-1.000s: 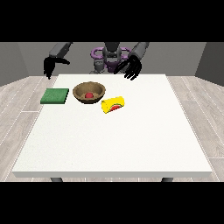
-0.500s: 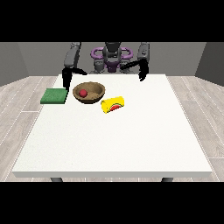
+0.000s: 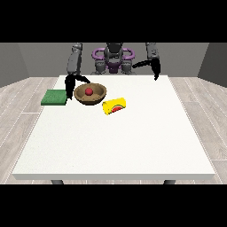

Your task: Pick the cup and pour the ball into the bowl, then pick the bowl and place it on the pad

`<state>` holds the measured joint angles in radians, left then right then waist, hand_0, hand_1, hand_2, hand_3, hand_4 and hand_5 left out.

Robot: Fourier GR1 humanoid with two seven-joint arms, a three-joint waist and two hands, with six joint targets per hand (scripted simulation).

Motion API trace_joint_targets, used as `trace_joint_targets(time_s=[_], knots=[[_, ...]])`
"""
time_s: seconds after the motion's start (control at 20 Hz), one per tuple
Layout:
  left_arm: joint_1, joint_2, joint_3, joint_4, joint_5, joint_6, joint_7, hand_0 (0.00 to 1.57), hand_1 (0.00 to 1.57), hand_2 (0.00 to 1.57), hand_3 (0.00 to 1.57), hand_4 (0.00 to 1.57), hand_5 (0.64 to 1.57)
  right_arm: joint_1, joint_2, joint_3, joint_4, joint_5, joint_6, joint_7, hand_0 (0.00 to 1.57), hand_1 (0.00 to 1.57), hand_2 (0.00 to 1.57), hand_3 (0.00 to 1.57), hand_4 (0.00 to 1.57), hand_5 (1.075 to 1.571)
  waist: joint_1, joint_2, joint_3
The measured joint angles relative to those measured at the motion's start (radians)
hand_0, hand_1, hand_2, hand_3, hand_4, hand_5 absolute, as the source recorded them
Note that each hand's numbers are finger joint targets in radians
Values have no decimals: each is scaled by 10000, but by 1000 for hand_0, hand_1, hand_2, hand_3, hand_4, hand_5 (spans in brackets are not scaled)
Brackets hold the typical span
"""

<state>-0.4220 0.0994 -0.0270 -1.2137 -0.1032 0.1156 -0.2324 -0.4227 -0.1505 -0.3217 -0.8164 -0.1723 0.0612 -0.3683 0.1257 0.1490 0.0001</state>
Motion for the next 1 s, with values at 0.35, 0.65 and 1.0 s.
trace_joint_targets(time_s=[0.35, 0.65, 1.0], knots=[[117, 208, 160, -593, 53, -340, 91, 0, 0, 0, 0, 0, 1566, -596, -66, -12, 1481, 35, -50, -932, 0, 0, 0, 0, 126, 1562, 81, 301, 3], [37, 214, 202, -1021, 57, -425, 196, 0, 0, 0, 0, 80, 1571, -887, -92, -332, 2216, -245, -338, -1235, 1453, 1453, 1571, 0, 468, 1512, 187, 542, -116], [-93, 215, -1, -1322, 202, -836, 182, 0, 0, 0, 0, 714, 1515, -399, -824, 293, 2196, 1333, -3018, -1176, 1571, 1571, 1571, 1486, 928, 1563, 996, 595, -404]])
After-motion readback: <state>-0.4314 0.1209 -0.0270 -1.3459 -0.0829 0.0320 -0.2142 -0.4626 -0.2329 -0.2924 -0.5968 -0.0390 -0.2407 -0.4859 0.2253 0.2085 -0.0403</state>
